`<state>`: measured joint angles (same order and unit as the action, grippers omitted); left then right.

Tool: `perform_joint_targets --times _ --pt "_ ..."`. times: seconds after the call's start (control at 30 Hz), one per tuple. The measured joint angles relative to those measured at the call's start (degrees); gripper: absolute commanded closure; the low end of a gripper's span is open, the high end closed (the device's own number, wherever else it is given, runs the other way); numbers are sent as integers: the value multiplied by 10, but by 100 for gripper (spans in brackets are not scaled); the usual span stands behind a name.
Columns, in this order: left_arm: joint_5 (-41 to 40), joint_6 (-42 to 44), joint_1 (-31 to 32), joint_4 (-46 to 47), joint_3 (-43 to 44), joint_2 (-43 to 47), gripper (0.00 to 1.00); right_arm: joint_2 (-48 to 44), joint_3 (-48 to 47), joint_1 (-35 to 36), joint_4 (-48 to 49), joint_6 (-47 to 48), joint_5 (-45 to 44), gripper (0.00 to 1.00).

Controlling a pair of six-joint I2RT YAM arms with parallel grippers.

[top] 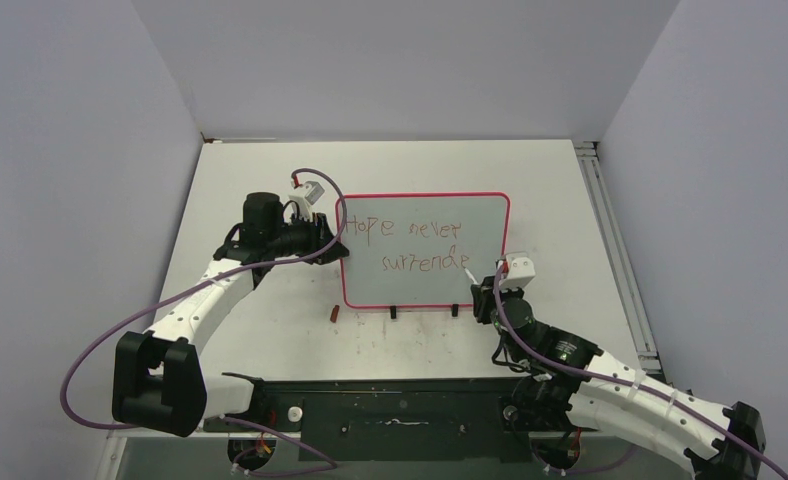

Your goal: Write a sentence on the whiteboard

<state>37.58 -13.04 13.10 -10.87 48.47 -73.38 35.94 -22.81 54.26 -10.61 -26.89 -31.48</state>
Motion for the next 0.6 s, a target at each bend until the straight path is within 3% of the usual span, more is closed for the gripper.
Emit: perform_joint_targets --times 0.6 --pt "0 0 0 0 0 0 70 -29 -6 52 -18 11 -63 95"
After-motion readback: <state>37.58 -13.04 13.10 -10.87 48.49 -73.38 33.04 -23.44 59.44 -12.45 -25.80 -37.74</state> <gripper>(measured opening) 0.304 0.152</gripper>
